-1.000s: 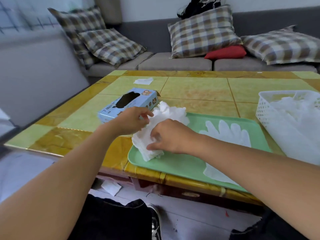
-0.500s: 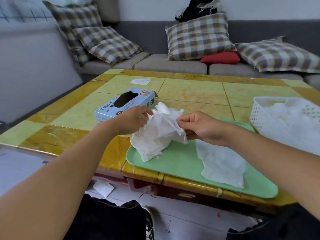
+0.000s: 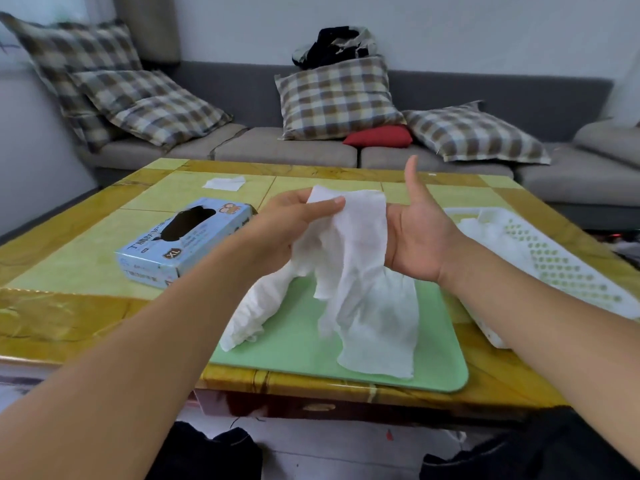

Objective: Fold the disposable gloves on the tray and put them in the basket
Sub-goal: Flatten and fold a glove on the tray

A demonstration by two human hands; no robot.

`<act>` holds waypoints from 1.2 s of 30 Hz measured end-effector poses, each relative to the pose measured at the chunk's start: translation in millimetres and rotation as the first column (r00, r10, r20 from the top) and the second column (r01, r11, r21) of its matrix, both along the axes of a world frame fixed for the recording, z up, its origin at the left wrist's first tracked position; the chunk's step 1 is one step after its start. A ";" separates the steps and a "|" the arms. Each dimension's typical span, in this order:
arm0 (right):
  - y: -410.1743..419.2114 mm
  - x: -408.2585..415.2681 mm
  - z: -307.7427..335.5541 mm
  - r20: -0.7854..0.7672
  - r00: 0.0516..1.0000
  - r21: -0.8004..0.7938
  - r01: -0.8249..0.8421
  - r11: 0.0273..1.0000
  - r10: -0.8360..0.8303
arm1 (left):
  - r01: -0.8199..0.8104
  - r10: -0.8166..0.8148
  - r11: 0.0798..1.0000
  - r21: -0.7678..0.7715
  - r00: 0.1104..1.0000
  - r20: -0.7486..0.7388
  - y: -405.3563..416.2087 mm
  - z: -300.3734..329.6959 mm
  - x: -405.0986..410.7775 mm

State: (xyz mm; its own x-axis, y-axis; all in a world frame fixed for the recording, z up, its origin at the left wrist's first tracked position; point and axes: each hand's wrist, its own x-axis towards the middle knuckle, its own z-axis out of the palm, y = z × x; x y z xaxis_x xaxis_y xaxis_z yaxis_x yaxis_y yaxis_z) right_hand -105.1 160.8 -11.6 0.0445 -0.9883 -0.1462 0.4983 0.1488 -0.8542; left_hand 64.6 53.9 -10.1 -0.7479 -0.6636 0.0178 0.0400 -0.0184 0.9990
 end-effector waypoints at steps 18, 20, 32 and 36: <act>31.0 -44.4 -21.6 -0.531 0.781 -0.011 0.380 0.925 -0.328 | 0.080 -0.065 0.995 -0.051 0.966 0.249 0.4 -12.5 -48.3; 28.7 -49.9 -10.3 -0.550 0.680 -0.212 0.448 0.869 -0.485 | 0.026 -0.022 0.994 -0.106 0.999 0.044 1.5 -4.9 -55.5; 42.3 -59.9 -60.5 -0.985 0.134 -0.110 -0.022 0.994 -0.106 | 0.403 -0.147 0.776 -0.484 0.863 0.483 -7.4 -60.6 -43.5; 48.4 -57.3 -65.1 -0.995 0.091 -0.058 -0.074 0.996 -0.051 | 0.594 -0.221 0.628 -0.504 0.756 0.616 -4.7 -67.7 -40.9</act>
